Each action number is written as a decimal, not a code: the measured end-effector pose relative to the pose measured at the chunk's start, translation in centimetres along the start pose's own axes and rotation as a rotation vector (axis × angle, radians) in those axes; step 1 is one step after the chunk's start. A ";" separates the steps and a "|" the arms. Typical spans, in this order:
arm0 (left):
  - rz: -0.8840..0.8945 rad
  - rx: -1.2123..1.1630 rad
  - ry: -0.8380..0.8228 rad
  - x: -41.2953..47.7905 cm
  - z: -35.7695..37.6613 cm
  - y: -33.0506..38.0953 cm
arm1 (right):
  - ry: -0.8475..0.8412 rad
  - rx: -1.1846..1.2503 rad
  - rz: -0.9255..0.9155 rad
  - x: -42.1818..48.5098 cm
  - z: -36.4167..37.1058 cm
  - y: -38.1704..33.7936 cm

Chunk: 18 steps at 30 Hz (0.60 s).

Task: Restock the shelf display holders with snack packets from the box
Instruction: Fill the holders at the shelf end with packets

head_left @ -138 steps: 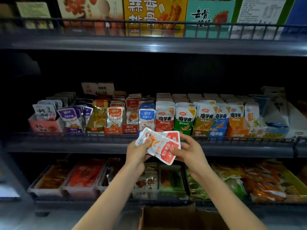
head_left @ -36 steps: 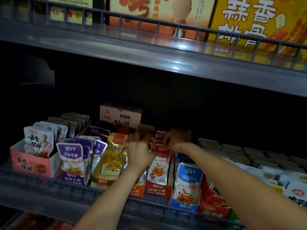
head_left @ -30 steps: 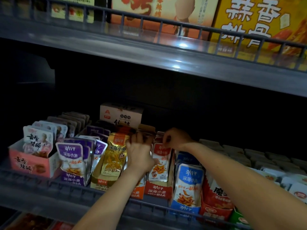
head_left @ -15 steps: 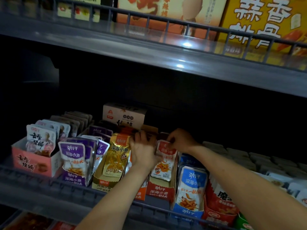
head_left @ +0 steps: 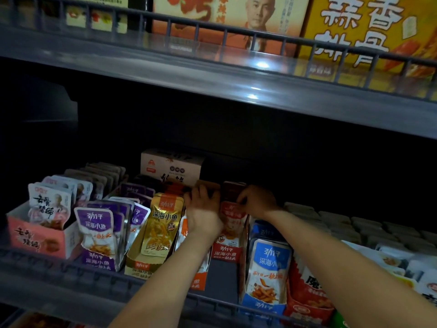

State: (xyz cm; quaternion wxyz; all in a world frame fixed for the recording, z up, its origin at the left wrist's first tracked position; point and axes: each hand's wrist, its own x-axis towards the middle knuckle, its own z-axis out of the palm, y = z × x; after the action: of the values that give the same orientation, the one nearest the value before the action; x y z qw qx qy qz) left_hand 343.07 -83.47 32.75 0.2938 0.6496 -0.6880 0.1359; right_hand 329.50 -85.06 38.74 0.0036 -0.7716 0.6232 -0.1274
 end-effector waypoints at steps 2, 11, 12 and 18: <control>-0.022 -0.003 -0.030 -0.1 -0.3 -0.1 | -0.018 0.026 0.012 0.2 0.0 0.0; 0.074 -0.293 -0.011 -1.1 -2.0 -1.1 | -0.005 0.107 0.046 0.7 0.5 0.2; 0.104 -0.246 -0.029 -1.2 -2.2 -1.3 | -0.010 0.084 0.056 0.8 0.5 0.2; 0.238 -0.089 -0.257 -2.5 -2.9 -1.6 | 0.012 0.044 0.083 0.9 0.4 0.0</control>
State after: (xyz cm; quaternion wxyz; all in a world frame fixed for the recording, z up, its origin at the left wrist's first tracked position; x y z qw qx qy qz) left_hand 345.20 -79.95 33.29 0.2138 0.5619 -0.7972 0.0551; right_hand 329.78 -85.95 38.54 0.0220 -0.7442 0.6516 -0.1452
